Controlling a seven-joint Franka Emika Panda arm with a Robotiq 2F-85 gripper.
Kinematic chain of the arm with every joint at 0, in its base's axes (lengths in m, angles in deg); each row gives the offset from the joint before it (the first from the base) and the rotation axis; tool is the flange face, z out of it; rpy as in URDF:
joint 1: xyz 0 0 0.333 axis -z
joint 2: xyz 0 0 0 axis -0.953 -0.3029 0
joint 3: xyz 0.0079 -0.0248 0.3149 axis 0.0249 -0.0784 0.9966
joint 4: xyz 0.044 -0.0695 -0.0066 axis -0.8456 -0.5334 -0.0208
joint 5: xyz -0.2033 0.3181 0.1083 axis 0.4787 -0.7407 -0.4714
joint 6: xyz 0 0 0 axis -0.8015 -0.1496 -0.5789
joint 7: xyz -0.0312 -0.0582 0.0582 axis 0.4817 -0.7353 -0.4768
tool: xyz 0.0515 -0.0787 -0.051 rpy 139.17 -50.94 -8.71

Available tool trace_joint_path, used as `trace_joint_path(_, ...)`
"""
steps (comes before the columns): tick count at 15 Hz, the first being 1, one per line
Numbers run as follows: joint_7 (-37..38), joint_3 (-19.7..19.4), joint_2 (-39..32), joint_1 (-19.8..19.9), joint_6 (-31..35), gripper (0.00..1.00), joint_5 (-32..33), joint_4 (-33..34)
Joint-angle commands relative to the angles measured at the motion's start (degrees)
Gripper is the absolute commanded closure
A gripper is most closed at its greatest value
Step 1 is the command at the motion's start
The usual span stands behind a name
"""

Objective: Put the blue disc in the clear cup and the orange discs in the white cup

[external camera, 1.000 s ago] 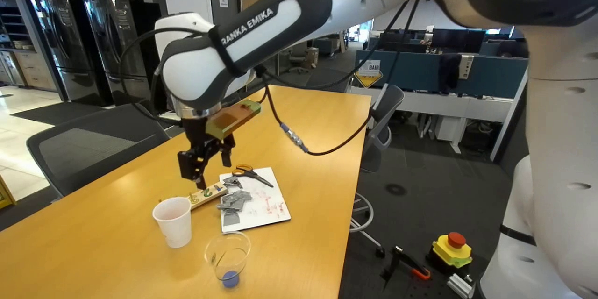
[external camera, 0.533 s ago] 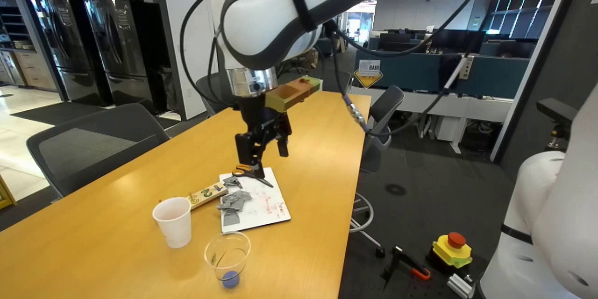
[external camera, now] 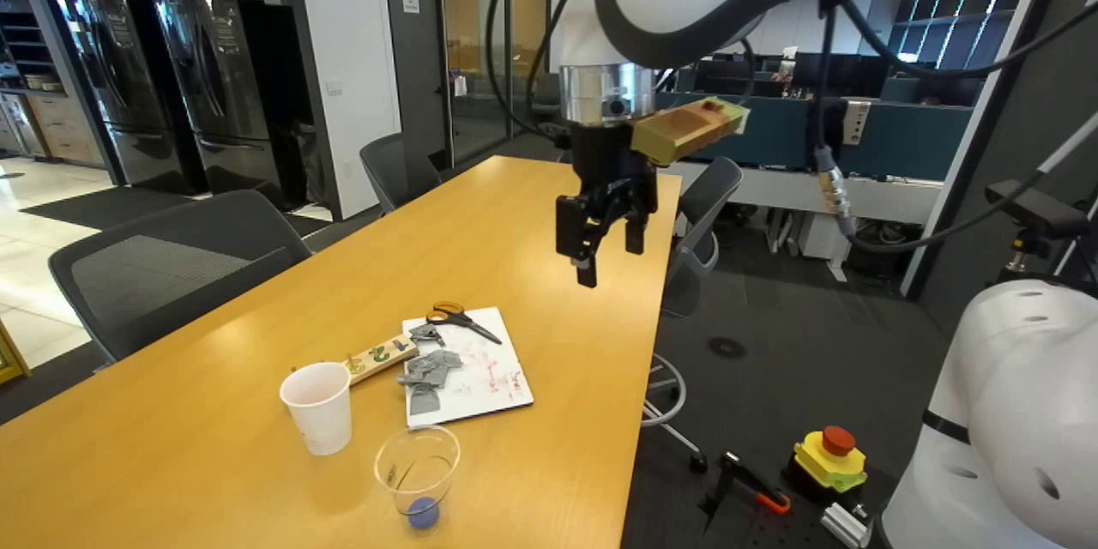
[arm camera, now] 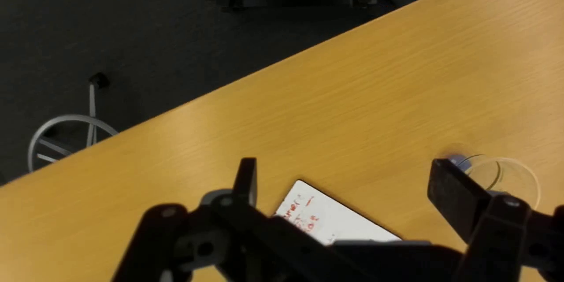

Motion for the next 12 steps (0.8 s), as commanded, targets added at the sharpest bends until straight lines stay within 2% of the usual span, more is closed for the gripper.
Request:
trace_joint_path(1,4.3,-0.66,10.2,3.78,-0.57,0.0,-0.63,-5.88)
trace_joint_path(5,-4.53,-4.25,15.39,3.76,-2.52,0.0,-0.86,-8.93)
trace_joint_path(12,-10.11,-6.85,19.4,4.58,-5.4,0.0,-0.14,-11.34)
